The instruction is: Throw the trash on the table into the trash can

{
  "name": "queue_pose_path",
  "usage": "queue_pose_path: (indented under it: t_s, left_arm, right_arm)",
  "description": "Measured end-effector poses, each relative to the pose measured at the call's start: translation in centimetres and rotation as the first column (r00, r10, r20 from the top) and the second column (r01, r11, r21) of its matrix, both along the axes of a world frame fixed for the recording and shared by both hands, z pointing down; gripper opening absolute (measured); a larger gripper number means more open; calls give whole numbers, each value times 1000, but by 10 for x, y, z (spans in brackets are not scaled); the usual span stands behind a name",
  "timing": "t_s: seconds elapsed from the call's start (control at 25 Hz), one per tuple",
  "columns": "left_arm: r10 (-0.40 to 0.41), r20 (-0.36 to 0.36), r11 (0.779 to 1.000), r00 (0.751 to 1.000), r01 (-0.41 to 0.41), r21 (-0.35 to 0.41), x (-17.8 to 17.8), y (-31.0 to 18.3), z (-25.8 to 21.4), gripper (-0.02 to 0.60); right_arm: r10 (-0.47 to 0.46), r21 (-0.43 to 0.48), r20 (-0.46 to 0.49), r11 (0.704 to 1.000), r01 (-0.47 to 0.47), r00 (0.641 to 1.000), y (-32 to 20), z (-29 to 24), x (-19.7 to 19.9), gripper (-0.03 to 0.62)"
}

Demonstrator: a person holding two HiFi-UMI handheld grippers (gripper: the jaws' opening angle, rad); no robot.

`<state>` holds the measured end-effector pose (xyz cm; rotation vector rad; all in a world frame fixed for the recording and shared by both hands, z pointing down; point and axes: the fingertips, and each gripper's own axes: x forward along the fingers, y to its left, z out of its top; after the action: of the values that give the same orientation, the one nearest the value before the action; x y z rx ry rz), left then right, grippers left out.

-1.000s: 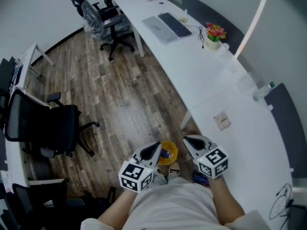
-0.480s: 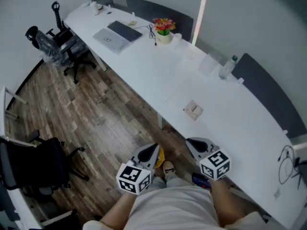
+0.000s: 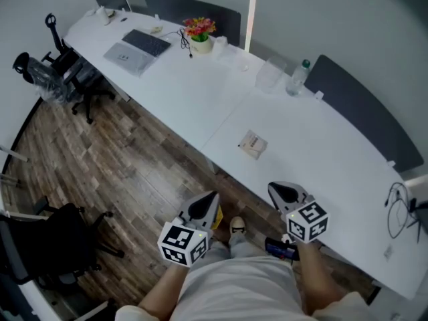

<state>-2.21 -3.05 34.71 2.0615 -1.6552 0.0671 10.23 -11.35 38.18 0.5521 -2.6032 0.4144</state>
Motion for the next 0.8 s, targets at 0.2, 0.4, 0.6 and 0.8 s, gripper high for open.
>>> queue_pose_path:
  t_s: [0.2,0.4,0.6,0.8]
  left_arm:
    - [-9,0,1000,1000,9,-19,-5,-5,6,2]
    - [6,-4,1000,1000,-6,-23,3,-19,11,2]
    - [16,-7,999,1000,-16,-32,8,-38,17,1]
    - [13,-11,999,1000,-13,-48,5,-53,28,0]
  right_arm:
    - [-13,37,-18,999,14,1000,-21,0,-6,31]
    - [-38,76,-42,996,41,998,-41,5,-12,32]
    - [-61,80,-68,995,66,996,-66,25,-23,34]
    - [-95,90,-119,990,106,988,-91,49,-34,44]
